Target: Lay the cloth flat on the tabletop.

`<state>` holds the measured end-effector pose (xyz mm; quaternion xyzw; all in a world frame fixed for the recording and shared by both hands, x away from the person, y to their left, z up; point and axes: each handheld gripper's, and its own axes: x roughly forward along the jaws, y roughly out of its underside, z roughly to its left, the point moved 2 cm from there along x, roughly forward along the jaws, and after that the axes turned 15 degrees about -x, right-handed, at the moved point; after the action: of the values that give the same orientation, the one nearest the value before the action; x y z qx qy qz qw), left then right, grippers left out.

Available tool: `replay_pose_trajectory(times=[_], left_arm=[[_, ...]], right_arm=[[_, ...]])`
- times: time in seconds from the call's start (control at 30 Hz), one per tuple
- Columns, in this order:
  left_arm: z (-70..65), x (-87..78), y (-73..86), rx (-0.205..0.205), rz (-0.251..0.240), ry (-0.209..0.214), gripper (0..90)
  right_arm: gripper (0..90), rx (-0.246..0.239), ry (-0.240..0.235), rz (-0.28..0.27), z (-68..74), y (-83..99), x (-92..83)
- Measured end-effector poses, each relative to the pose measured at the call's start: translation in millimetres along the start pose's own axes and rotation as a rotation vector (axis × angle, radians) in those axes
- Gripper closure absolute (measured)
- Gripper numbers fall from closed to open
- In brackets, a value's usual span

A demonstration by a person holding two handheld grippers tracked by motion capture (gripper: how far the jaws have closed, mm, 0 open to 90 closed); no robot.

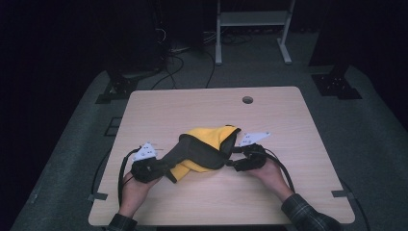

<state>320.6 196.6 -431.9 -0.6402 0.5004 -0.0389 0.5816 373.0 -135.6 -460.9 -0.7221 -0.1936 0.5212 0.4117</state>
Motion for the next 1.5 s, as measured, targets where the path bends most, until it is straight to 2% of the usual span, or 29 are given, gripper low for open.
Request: replay_pose_trajectory(times=[0.07, 0.13, 0.17, 0.2, 0.23, 0.3, 0.43, 0.57, 0.67, 0.83, 0.93, 1.07, 1.2, 1.3, 1.4, 1.5], left_arm=[[-0.6, 0.0, 0.2, 0.003, 0.004, 0.002, 83.2], [-0.3, -0.5, 0.1, 0.004, 0.001, 0.003, 83.2], [0.0, -1.2, 0.1, 0.004, -0.002, 0.001, 83.2], [0.6, -2.1, -0.1, 0.004, -0.001, 0.000, 83.2], [1.3, -3.1, -0.2, 0.003, -0.005, -0.002, 83.3], [3.3, -6.0, -0.6, 0.000, -0.014, -0.007, 83.3], [9.5, -14.3, -1.6, -0.011, -0.031, -0.022, 83.3], [16.9, -23.5, -2.9, -0.026, -0.057, -0.042, 83.4], [23.5, -31.2, -3.8, -0.042, -0.080, -0.060, 83.4], [35.5, -44.2, -4.0, -0.070, -0.115, -0.088, 83.4], [42.2, -50.7, -3.6, -0.081, -0.128, -0.102, 83.5], [51.1, -59.2, -2.2, -0.099, -0.144, -0.123, 83.6], [59.4, -64.5, 0.1, -0.122, -0.157, -0.137, 83.6], [63.7, -63.4, 1.9, -0.139, -0.156, -0.136, 83.6], [64.2, -55.7, 3.3, -0.137, -0.133, -0.139, 83.6], [62.9, -45.5, 5.0, -0.127, -0.094, -0.147, 83.6]], right_arm=[[45.9, -0.014, 0.013, 0.004, 0.0, -3.6, 6.7], [59.1, -0.009, 0.001, 0.036, -3.5, -6.4, 15.0], [68.1, -0.009, 0.008, 0.037, -5.4, -7.4, 15.9], [73.1, -0.004, 0.021, 0.028, -8.1, -8.4, 15.5], [77.3, 0.001, 0.037, 0.024, -10.6, -8.9, 14.0], [80.1, 0.015, 0.051, 0.015, -16.5, -9.4, 7.6], [81.5, 0.033, 0.113, -0.015, -30.3, -8.0, -15.6], [81.8, 0.066, 0.183, -0.058, -46.1, -2.2, -48.9], [82.0, 0.081, 0.229, -0.064, -54.3, 3.5, -69.8], [82.2, 0.113, 0.306, -0.103, -68.0, 11.4, -104.5], [82.3, 0.128, 0.348, -0.122, -74.1, 16.1, -120.2], [82.6, 0.150, 0.405, -0.116, -81.5, 23.1, -139.8], [82.8, 0.189, 0.435, -0.115, -88.8, 32.6, -152.6], [82.8, 0.212, 0.453, -0.101, -94.5, 40.9, -154.9], [82.6, 0.238, 0.454, -0.084, -99.9, 47.6, -149.4], [82.2, 0.239, 0.458, -0.026, -105.4, 53.5, -133.5]])
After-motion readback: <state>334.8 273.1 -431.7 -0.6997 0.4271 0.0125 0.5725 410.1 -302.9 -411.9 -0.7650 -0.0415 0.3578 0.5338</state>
